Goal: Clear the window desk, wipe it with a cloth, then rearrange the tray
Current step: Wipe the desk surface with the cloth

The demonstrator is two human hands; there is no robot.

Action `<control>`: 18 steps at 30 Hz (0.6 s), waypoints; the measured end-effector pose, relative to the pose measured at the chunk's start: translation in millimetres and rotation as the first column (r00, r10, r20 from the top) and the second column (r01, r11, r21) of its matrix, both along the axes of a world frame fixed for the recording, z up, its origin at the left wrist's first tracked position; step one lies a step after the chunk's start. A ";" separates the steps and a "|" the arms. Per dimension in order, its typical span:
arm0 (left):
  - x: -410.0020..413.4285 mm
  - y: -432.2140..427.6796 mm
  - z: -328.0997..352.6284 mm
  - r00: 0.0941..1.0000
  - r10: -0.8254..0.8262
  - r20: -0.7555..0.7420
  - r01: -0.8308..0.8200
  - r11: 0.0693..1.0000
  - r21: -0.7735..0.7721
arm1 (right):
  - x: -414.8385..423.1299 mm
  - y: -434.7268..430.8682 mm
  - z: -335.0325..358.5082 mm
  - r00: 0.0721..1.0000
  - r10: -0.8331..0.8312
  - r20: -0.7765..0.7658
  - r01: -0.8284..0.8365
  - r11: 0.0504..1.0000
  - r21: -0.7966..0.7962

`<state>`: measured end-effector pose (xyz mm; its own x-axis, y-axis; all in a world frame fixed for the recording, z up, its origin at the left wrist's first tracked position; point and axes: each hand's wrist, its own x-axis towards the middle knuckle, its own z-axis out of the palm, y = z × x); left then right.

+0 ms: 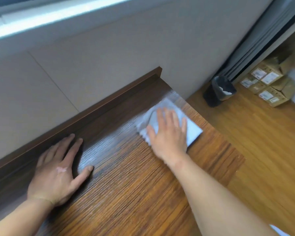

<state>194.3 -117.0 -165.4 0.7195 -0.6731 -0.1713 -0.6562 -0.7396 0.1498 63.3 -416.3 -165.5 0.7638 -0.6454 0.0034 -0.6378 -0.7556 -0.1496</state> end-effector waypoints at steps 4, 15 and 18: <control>-1.3 -2.2 3.1 1.000 0.000 0.001 0.000 1.000 -0.031 | -71.8 153.7 -24.7 0.922 0.371 0.111 -0.378 0.924 0.054; 1.7 -1.9 -3.2 1.000 -0.010 0.029 0.011 0.999 -0.033 | -63.2 -69.2 -3.5 0.999 -0.004 -0.047 0.004 1.000 -0.004; 3.0 -0.9 -4.4 0.999 -0.005 0.036 0.006 1.000 -0.016 | -40.4 -64.8 -3.3 0.989 -0.147 -0.019 0.147 0.989 -0.008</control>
